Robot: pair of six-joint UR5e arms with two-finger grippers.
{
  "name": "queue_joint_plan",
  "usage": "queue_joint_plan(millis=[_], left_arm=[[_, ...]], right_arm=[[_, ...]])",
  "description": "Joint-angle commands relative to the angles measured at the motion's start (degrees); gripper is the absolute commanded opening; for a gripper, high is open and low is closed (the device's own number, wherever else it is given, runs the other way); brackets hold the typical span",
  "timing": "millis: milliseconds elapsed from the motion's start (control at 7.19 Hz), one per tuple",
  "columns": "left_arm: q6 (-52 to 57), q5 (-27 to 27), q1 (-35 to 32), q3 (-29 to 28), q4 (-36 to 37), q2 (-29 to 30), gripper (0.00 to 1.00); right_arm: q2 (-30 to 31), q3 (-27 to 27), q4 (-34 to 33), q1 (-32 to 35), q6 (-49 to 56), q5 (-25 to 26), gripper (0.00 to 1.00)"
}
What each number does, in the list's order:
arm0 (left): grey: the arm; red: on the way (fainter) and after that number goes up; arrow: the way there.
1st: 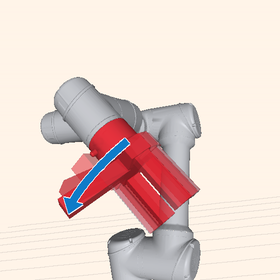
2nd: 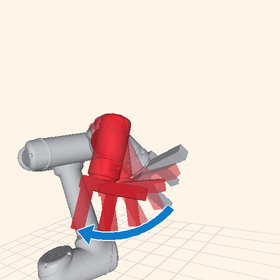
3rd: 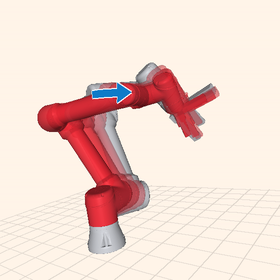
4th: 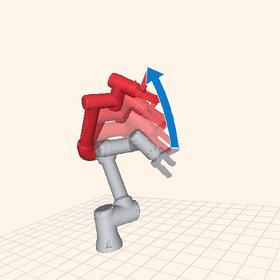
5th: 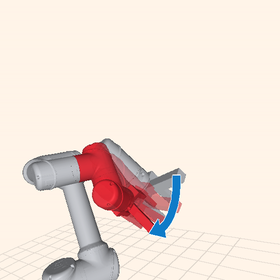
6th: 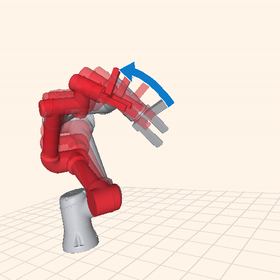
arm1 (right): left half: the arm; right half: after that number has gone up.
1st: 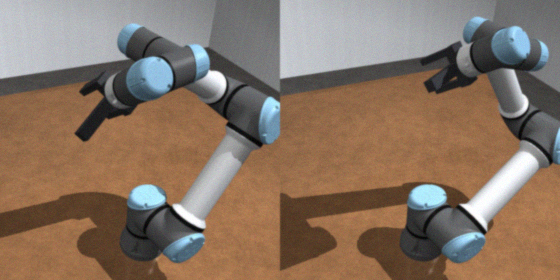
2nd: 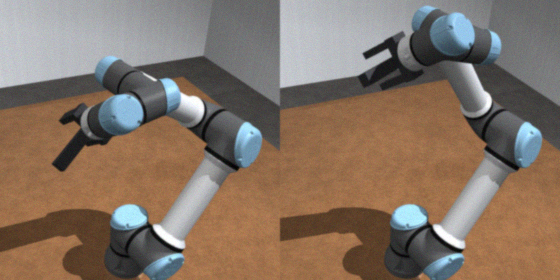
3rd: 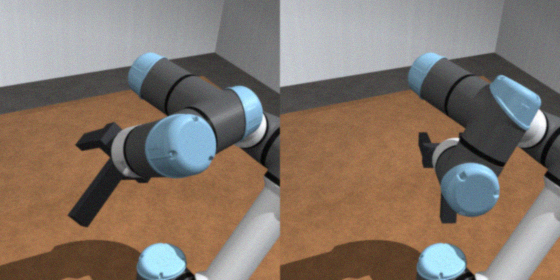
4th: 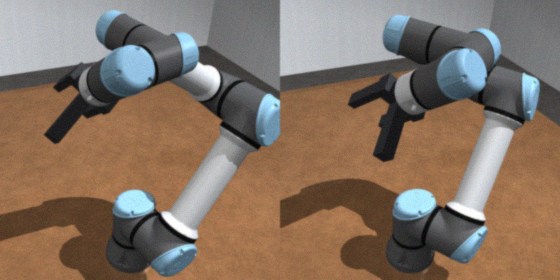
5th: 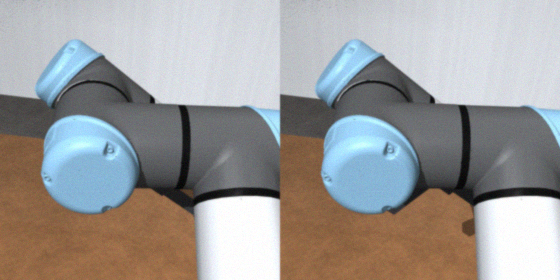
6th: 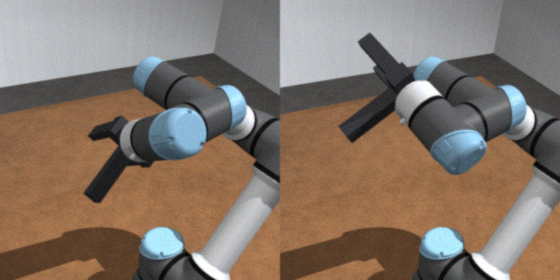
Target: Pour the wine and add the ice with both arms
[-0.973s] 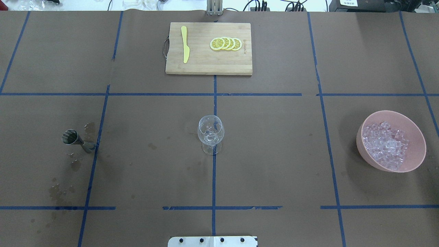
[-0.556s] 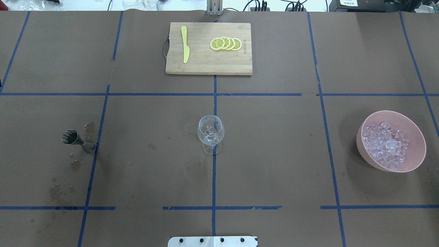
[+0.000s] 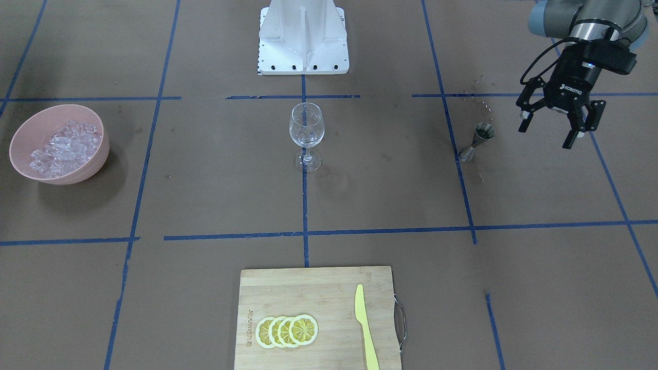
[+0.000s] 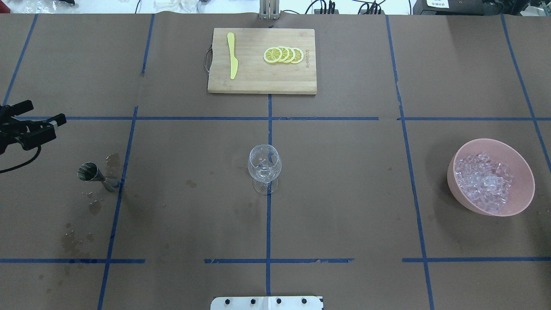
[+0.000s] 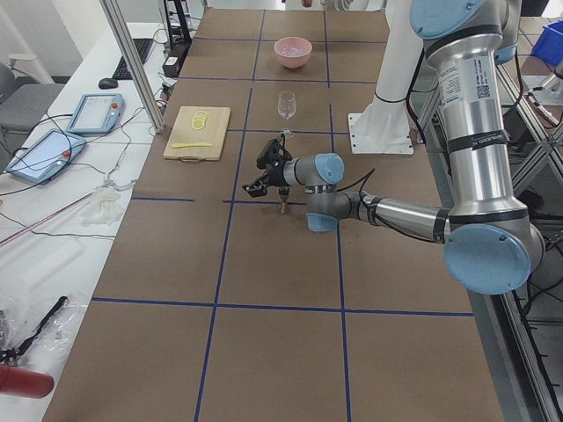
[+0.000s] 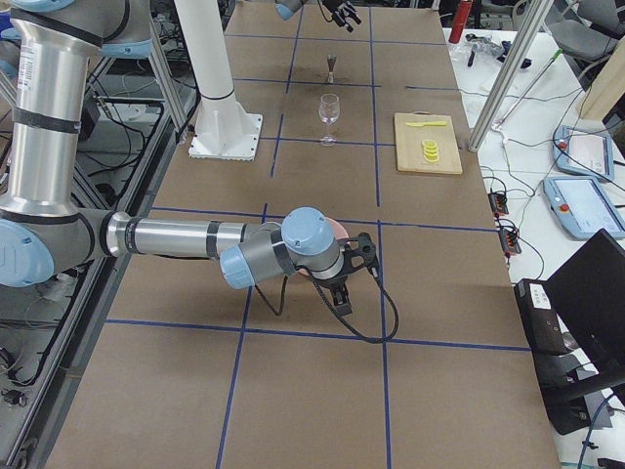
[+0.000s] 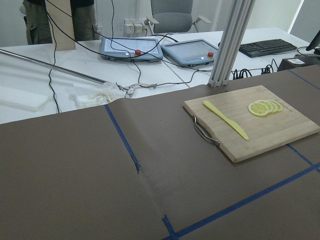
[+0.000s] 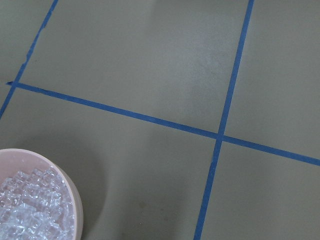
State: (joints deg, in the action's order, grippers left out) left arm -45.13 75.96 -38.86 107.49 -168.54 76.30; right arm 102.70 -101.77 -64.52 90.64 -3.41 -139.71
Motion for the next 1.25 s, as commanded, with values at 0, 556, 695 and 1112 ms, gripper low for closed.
queue_joint_plan(millis=[0,556,695,1112], left_arm=[[-0.57,-19.46,13.32,-0.17,-0.03,-0.71,1.0],[-9.78,-36.75,26.81,-5.43,-0.3,-0.02,1.0],[-9.98,-38.59,28.13,-6.58,-0.12,0.86,1.0],[-11.29,-41.16,29.81,-11.67,-0.3,4.2,1.0]], right_arm=[[0.92,0.08,2.91,-0.03,-1.95,0.06,1.0],[1.01,0.08,2.91,-0.03,-2.92,0.14,1.0],[1.01,0.08,2.91,-0.03,-2.92,0.14,1.0],[1.01,0.17,2.91,-0.03,-3.01,0.14,1.0]])
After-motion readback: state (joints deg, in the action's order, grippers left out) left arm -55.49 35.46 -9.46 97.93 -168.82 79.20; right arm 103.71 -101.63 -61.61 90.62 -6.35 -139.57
